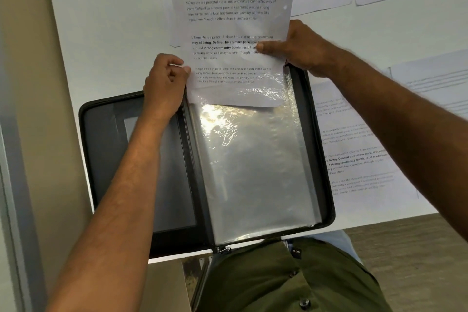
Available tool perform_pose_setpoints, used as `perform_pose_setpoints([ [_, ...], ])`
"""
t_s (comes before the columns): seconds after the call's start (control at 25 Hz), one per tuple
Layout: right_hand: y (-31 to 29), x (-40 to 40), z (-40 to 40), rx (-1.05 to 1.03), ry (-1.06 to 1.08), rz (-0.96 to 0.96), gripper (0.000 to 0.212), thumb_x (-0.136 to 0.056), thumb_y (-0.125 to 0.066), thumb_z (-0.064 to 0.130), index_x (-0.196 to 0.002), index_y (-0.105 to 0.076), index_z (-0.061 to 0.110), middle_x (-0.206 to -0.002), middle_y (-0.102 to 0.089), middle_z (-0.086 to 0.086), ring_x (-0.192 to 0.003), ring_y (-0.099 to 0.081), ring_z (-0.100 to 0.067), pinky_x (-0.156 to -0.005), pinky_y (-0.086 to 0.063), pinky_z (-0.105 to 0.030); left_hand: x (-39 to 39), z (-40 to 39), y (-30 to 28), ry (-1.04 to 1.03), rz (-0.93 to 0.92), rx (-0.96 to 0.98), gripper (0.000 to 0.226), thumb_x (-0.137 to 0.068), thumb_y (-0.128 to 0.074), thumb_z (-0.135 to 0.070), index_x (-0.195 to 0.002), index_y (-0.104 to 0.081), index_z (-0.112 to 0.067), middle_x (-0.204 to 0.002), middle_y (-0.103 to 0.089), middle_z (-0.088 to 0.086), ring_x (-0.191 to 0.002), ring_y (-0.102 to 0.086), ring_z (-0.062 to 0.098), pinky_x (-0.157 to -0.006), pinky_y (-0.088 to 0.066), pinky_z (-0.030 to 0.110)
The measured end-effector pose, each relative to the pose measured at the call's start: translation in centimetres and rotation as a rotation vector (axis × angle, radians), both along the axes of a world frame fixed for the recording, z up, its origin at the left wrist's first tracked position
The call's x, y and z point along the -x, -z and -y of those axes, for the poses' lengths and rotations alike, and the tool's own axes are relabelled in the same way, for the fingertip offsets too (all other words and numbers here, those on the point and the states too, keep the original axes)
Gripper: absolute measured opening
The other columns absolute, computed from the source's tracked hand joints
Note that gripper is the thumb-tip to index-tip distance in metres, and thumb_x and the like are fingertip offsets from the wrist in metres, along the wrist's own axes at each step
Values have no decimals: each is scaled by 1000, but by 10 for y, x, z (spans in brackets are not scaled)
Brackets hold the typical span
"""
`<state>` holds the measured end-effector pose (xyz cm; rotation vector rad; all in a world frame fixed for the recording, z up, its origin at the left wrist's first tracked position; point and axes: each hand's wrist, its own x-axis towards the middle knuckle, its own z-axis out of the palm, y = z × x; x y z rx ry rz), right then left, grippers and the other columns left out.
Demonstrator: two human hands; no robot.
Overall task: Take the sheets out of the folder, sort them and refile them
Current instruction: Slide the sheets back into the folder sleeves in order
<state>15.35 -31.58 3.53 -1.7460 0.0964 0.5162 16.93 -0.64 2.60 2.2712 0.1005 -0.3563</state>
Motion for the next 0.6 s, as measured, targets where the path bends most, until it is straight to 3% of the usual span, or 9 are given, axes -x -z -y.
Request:
perform_pose_setpoints([
  [0.08, -2, -3, -2, 7, -48, -16, 43, -100, -68, 25, -141, -59, 14, -129, -72, 0, -112, -73, -16, -96, -61, -38, -5, 2, -3, -83, -68, 207, 21, -102, -61, -27, -122, -57, -23, -89, -72, -14, -87, -67, -2, -87, -54, 25],
  [0.16, -3, -6, -4, 42, -106, -35, 43, -99, -70, 26, -140, -61, 17, -128, -71, 4, -112, -72, -12, -98, -60, -33, -10, 6, -5, -123, -113, 322, 17, -104, -60, -22, -121, -59, -20, -93, -75, -11, -84, -69, -5, -76, -53, 16],
  [0.24, -3, -9, -5, 94, -170, -61, 47, -96, -73, 29, -141, -61, 19, -131, -71, 4, -115, -71, -15, -100, -59, -36, -16, 9, -3, -155, -137, 388, 6, -104, -60, -18, -99, -62, -21, -83, -74, -15, -72, -66, -5, -67, -50, 15],
  [0.36, -1, -11, -5, 140, -204, -93, 49, -94, -76, 28, -140, -62, 20, -131, -71, 6, -115, -71, -14, -101, -59, -37, -21, 8, 4, -137, -176, 375, 29, -102, -61, -13, -74, -55, -19, -71, -70, -17, -62, -60, -5, -60, -46, 16],
  [0.44, -1, -12, -6, 139, -156, -99, 44, -96, -73, 29, -138, -63, 22, -126, -72, 10, -110, -72, -10, -99, -59, -32, -23, 4, 9, -126, -188, 390, 28, -101, -62, -11, -74, -55, -15, -77, -71, -12, -62, -61, -4, -60, -46, 16],
  [0.6, 0, -13, -3, 32, -7, -111, 33, -102, -65, 30, -132, -68, 16, -121, -75, 6, -106, -75, -11, -89, -61, -26, -29, -2, 10, -2, -262, 383, 8, -100, -64, -10, -94, -68, -12, -87, -74, -9, -66, -60, -4, -67, -47, 15],
])
